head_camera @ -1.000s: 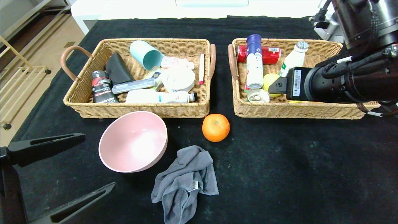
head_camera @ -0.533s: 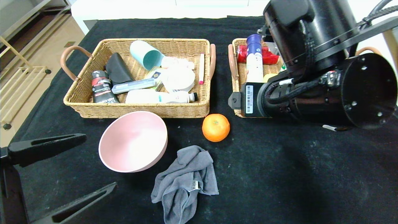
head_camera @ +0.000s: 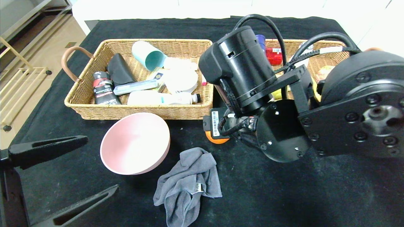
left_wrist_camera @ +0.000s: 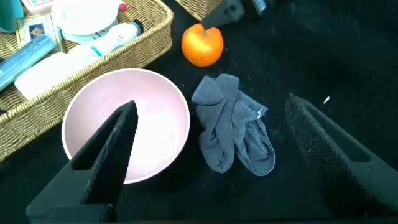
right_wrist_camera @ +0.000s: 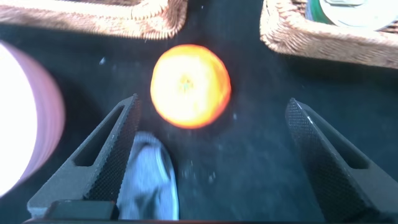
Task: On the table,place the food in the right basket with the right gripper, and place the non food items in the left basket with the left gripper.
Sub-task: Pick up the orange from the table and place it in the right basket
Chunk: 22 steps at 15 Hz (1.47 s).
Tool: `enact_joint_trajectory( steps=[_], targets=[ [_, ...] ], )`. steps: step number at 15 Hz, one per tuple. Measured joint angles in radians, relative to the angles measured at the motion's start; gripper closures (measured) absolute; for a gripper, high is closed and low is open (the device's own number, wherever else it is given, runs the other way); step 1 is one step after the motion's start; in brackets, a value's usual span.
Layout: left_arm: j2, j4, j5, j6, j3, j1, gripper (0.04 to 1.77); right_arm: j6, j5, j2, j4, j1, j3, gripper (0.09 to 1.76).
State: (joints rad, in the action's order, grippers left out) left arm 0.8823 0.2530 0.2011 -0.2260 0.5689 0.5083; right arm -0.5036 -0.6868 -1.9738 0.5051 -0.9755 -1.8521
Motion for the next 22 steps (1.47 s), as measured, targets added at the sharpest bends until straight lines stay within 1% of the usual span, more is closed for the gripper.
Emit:
enact_joint_trajectory(
  steps=[4, 9, 12, 16, 22],
  targets=[
    [0.0, 0.0, 0.0, 0.0, 0.0, 0.0, 0.09, -0.001, -0.014, -0.053, -0.075, -0.002, -0.002, 0.15],
    [0.0, 0.0, 0.0, 0.0, -0.001, 0.0, 0.09, -0.013, -0.016, -0.102, -0.082, 0.016, -0.005, 0.15],
    [0.0, 0.0, 0.001, 0.0, -0.001, 0.0, 0.09, -0.015, -0.016, -0.126, -0.082, 0.037, -0.031, 0.14],
    [0.0, 0.0, 0.0, 0.0, 0.0, 0.0, 0.09, -0.014, -0.016, -0.158, -0.082, 0.041, -0.064, 0.14],
    [-0.001, 0.001, 0.001, 0.0, 0.001, 0.0, 0.09, -0.012, -0.016, -0.194, -0.083, 0.041, -0.084, 0.14]
  ],
)
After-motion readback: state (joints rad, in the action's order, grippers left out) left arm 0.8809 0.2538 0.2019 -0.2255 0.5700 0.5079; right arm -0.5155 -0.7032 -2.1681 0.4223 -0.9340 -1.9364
